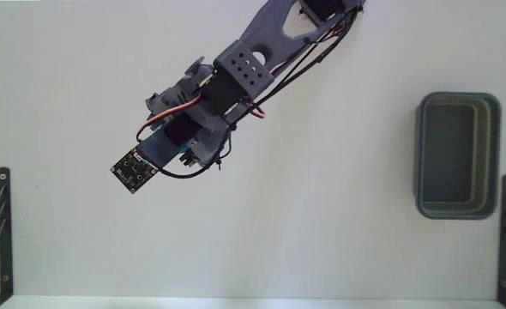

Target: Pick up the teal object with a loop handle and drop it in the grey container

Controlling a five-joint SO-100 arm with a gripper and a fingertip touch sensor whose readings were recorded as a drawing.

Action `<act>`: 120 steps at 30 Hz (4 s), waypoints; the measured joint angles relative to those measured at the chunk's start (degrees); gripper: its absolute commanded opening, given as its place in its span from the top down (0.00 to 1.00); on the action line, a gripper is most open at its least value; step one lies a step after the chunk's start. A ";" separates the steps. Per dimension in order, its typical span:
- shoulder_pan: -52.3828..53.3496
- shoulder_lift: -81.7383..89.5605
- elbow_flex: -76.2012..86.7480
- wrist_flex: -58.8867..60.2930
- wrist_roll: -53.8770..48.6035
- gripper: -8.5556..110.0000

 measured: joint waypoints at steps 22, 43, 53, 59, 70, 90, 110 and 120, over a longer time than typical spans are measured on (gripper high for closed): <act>-15.73 0.00 0.00 0.88 0.00 0.36; -43.77 0.00 0.00 2.72 0.09 0.36; -56.51 0.00 -0.62 3.43 0.00 0.36; -63.63 0.00 -0.88 3.96 0.00 0.36; -74.62 0.09 -0.88 4.83 0.09 0.36; -81.74 0.09 -0.88 4.83 0.09 0.36; -81.91 0.09 -0.88 4.83 0.00 0.00; -81.91 0.09 -0.88 4.83 0.00 0.00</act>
